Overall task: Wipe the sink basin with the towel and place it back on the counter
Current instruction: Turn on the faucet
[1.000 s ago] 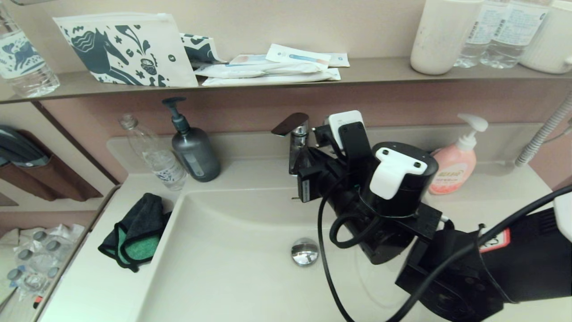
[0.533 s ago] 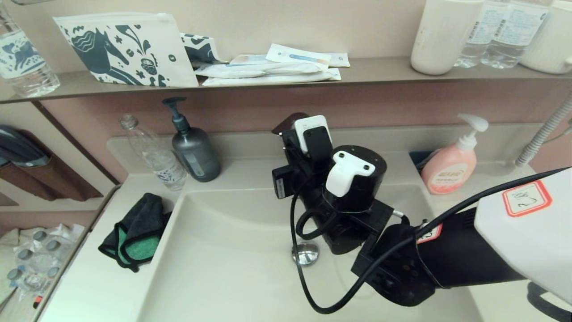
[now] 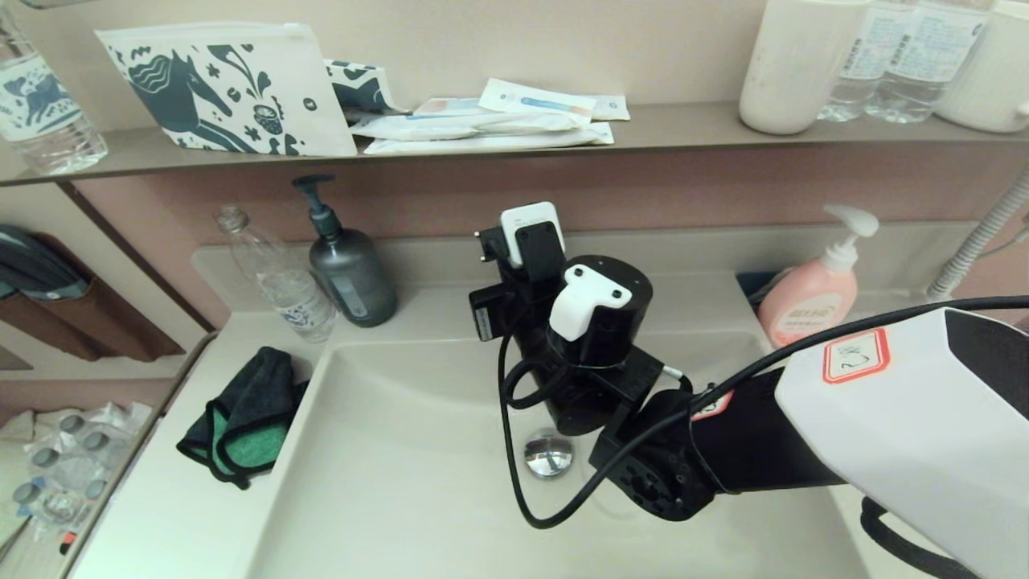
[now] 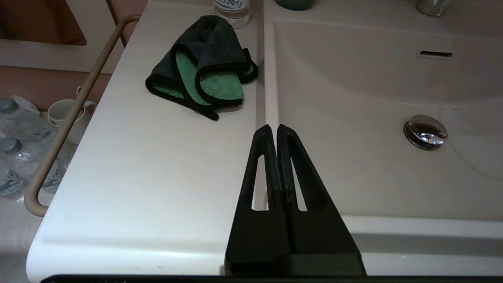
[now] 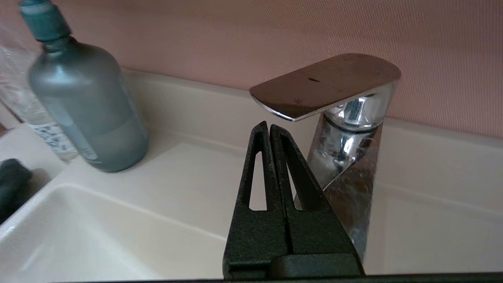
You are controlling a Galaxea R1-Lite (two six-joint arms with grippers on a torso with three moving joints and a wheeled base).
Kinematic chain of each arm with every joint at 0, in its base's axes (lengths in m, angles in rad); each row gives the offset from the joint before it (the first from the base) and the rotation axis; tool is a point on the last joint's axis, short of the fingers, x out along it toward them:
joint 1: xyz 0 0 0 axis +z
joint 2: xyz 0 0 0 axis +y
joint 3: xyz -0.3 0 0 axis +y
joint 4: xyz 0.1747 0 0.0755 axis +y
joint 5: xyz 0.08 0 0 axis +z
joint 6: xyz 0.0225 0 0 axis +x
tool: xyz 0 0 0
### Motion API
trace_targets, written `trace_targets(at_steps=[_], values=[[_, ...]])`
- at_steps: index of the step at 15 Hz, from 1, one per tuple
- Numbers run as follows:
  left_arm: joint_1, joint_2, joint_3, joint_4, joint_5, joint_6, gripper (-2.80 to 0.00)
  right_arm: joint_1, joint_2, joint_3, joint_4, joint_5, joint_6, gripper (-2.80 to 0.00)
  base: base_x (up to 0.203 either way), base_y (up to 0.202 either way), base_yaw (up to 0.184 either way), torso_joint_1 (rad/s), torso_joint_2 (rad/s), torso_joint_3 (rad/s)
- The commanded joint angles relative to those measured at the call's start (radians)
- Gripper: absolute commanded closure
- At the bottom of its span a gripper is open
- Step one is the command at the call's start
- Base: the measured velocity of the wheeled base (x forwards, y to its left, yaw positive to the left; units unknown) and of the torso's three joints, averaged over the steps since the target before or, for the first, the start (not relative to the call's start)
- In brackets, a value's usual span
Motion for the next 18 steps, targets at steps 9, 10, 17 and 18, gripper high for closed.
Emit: trace_targets(at_steps=[9, 10, 17, 18], values=[[0.000, 0.001, 0.000, 0.000, 0.001, -0.001, 0.00, -0.033, 0.014, -0.108, -0.006, 0.003, -0.008, 0.00, 0.000, 0.000, 0.000, 0.000, 0.00, 0.000], [0.000, 0.001, 0.000, 0.000, 0.001, -0.001, 0.00, -0.033, 0.014, -0.108, -0.008, 0.002, -0.008, 0.00, 0.000, 0.000, 0.000, 0.000, 0.00, 0.000], [0.000, 0.001, 0.000, 0.000, 0.002, -0.001, 0.00, -0.032, -0.014, -0.116, -0.007, -0.001, -0.007, 0.00, 0.000, 0.000, 0.000, 0.000, 0.00, 0.000], [0.000, 0.001, 0.000, 0.000, 0.001, -0.001, 0.00, -0.032, -0.016, -0.115, -0.007, -0.001, -0.006, 0.00, 0.000, 0.000, 0.000, 0.000, 0.00, 0.000]])
